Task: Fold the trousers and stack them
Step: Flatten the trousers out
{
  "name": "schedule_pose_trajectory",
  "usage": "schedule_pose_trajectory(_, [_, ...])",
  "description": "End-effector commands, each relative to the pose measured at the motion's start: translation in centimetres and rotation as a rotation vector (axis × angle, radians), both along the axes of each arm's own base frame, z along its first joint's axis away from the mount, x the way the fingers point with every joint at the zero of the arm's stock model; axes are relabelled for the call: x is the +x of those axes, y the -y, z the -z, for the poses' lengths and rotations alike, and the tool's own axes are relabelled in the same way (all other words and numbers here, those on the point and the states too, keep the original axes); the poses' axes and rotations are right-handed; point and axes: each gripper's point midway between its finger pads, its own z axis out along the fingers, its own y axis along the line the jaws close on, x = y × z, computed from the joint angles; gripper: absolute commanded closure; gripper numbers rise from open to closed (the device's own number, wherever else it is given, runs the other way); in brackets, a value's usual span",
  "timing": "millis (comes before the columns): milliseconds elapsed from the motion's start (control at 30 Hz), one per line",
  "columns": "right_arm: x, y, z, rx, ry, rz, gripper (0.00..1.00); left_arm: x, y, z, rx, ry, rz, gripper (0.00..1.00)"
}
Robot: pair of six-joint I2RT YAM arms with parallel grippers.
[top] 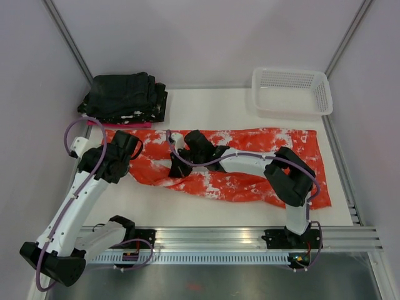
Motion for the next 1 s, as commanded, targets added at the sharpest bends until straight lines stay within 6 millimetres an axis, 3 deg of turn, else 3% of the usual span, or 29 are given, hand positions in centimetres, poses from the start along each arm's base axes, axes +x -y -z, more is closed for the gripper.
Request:
schedule_pose_trajectory(0, [-3.7, -4.6, -5.8, 0.215, 0.086, -0.152, 1.00, -3.6, -3.4, -0.3, 0.195, -0.166, -0.017, 0.93])
schedule_pose_trajectory(33, [-5.0, -5.2, -4.9, 0.201, 0.074, -0.169, 1.00, -3.4, -3.3, -0.7, 0.194, -0.153, -0.019, 0.93])
schedule_pose_trajectory(200, [-7.7, -6.6, -0.2, 0.157, -0.053, -0.194, 0.99, -1.9, -2.7, -2.7, 0.171, -0.077, 0.003, 0.92])
schedule_pose_trajectory(333, [-11.4, -7.1, 1.4, 0.163, -0.123, -0.260, 1.00, -1.4, -2.6, -3.3, 0.161, -0.046, -0.010, 0.90])
schedule_pose_trajectory(467, [-14.8, -7.1, 2.7, 0.146, -0.175, -0.349, 1.00, -1.0, -2.3, -1.9, 0.159, -0.086, -0.018, 0.88])
schedule_pose_trajectory(567, [-16.4, -6.6, 1.8, 0.174, -0.185, -0.412, 1.00, -2.0, -2.4, 0.5, 0.164, -0.188, -0.057, 0.85])
schedule_pose_trajectory(700, [-15.2, -5.8, 2.0, 0.123, -0.121, -0.373, 1.00, -2.7, -2.8, 2.9, 0.183, -0.240, -0.099, 0.63])
schedule_pose_trajectory(767, [-13.8, -5.0, 3.4, 0.042, -0.088, -0.321, 0.96, -3.0, -3.4, 3.9, 0.197, -0.265, -0.131, 0.63])
schedule_pose_trajectory(800, [-12.1, -4.5, 4.0, 0.005, -0.080, -0.263, 0.95, -2.8, -3.6, 4.3, 0.211, -0.278, -0.130, 0.63])
schedule_pose_trajectory(867, [-9.8, -3.8, 4.8, -0.056, -0.091, -0.172, 0.80, -2.2, -4.0, 5.5, 0.231, -0.316, -0.143, 0.63])
schedule_pose_trajectory(933, [-7.3, -3.1, 4.4, -0.065, -0.103, -0.104, 0.71, -1.2, -4.1, 6.4, 0.222, -0.320, -0.150, 0.73])
schedule_pose_trajectory(967, [-6.4, -2.9, 3.6, -0.055, -0.088, -0.076, 0.60, -1.1, -4.1, 6.9, 0.233, -0.350, -0.131, 0.75])
